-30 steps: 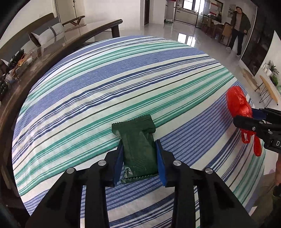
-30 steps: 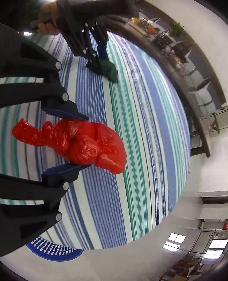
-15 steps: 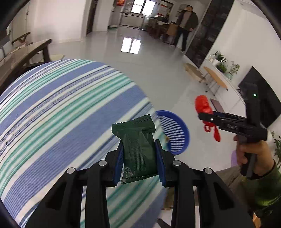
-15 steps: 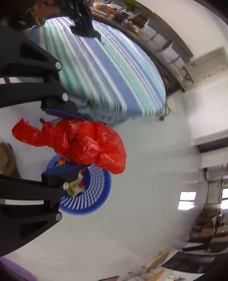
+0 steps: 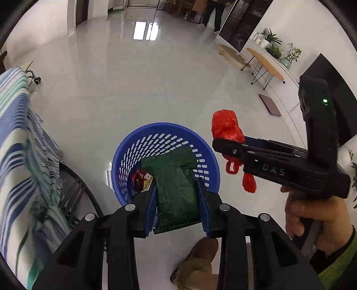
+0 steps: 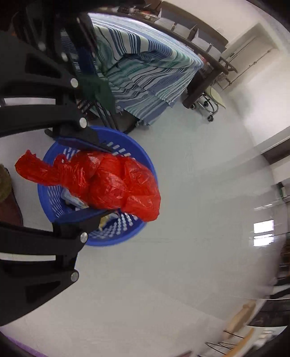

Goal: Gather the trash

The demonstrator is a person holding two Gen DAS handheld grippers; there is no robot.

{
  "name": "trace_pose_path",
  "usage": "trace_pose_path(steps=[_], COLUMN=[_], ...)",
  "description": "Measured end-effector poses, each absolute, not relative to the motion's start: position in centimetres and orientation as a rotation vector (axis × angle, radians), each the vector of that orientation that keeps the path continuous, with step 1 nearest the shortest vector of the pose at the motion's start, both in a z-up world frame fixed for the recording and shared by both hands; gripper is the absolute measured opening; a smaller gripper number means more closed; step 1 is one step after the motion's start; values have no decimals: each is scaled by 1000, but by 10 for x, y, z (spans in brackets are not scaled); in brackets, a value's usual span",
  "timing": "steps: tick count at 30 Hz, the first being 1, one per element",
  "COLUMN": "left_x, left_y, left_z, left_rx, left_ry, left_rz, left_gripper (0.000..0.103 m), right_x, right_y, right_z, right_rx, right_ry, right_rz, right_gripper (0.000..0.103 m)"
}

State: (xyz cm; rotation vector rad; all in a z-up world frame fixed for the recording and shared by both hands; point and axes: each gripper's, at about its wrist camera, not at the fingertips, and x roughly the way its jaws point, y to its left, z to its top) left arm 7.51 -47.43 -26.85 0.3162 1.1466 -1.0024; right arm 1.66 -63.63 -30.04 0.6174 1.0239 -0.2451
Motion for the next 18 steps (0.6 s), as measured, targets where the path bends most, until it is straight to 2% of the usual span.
trace_pose_path(steps=[1, 2, 3, 4, 7, 8, 11, 13, 14, 18], left_x=[79, 84, 90, 93, 97, 93, 76, 59, 49, 11], left_y=[-482, -487, -491, -494, -492, -487, -478, -465, -454, -420], left_z=[-282, -295, -305, -314, -314, -307, -269, -240, -225, -184], left_rx=[311, 299, 292, 293, 277, 269, 287, 310, 317, 359], left_ry=[1154, 1164, 1176, 1193, 1196, 1177, 1044, 955, 910, 797], left_rz=[-1006, -1010, -1014, -1003, -974, -977, -996, -1009, -1006, -966], left_gripper=[35, 42, 51, 66, 72, 78, 90, 95, 98, 98], right_x=[16, 14, 8, 1, -13, -19, -35, -50, -60, -106], right_y=[-642, -649, -656, -662, -674, -672, -659, -645, -636, -582], right_z=[-311, -323, -326, -328, -320, -311, -283, -262, -251, -210], right_rx=[658, 706, 731, 752, 793, 776, 693, 659, 651, 565], right_ry=[1040, 1035, 1010, 989, 952, 937, 909, 878, 848, 779], right_rz=[-237, -241, -262, -296, -339, -355, -402, -410, -406, -413], right_gripper=[59, 80, 87, 87, 87, 87, 90, 98, 98, 98])
